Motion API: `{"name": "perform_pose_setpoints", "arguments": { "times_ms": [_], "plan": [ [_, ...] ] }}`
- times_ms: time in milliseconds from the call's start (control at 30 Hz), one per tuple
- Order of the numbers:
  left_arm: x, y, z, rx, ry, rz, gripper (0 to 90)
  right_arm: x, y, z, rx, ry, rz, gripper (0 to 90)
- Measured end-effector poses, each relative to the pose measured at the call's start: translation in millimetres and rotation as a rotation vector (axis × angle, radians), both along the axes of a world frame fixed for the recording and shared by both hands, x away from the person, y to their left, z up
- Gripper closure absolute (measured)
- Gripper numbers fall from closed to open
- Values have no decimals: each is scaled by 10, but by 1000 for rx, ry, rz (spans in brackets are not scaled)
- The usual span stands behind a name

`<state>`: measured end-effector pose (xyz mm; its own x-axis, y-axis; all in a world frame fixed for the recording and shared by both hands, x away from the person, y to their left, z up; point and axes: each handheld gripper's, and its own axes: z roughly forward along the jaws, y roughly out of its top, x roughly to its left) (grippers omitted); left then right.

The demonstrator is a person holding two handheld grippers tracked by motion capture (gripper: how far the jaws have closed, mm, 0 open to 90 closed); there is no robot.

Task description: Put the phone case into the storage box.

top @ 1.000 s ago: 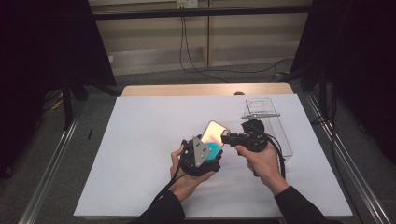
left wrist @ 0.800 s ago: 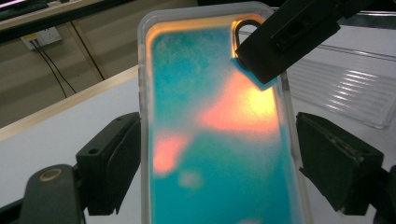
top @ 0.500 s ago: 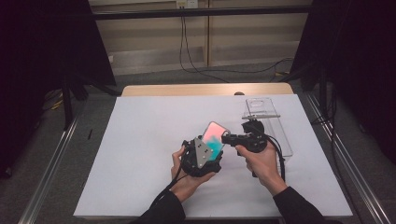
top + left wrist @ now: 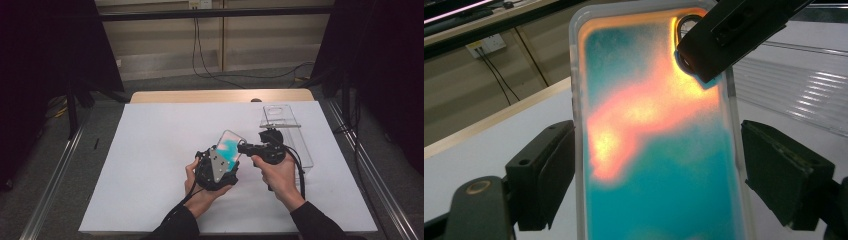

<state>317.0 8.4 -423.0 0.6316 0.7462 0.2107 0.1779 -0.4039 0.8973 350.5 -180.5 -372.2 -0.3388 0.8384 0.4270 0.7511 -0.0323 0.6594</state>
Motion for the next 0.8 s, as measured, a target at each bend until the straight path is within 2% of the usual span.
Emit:
{"name": "perform_pose_setpoints", "arguments": {
  "times_ms": [133,200,267,333,500,567,700,800],
  "plan": [
    [12,5,-15,-2,7,6,169,-17,11,8,2,-8,0,788],
    [24,9,-18,-11,4,14,169,-30,12,23,19,-15,8,809],
    [45,18,-19,-31,12,17,169,-47,25,43,29,-33,27,825],
    [58,29,-12,-48,23,18,164,-73,53,70,17,-57,38,826],
    [127,94,7,-104,90,-25,134,-87,53,92,17,-94,64,829],
    [127,104,14,-120,92,-23,100,-87,45,96,5,-106,62,829],
    [121,118,39,-124,82,-49,57,-75,11,101,-9,-118,53,830],
    [124,134,52,-138,99,-68,47,-67,-24,111,-12,-133,42,829]
  ]
}}
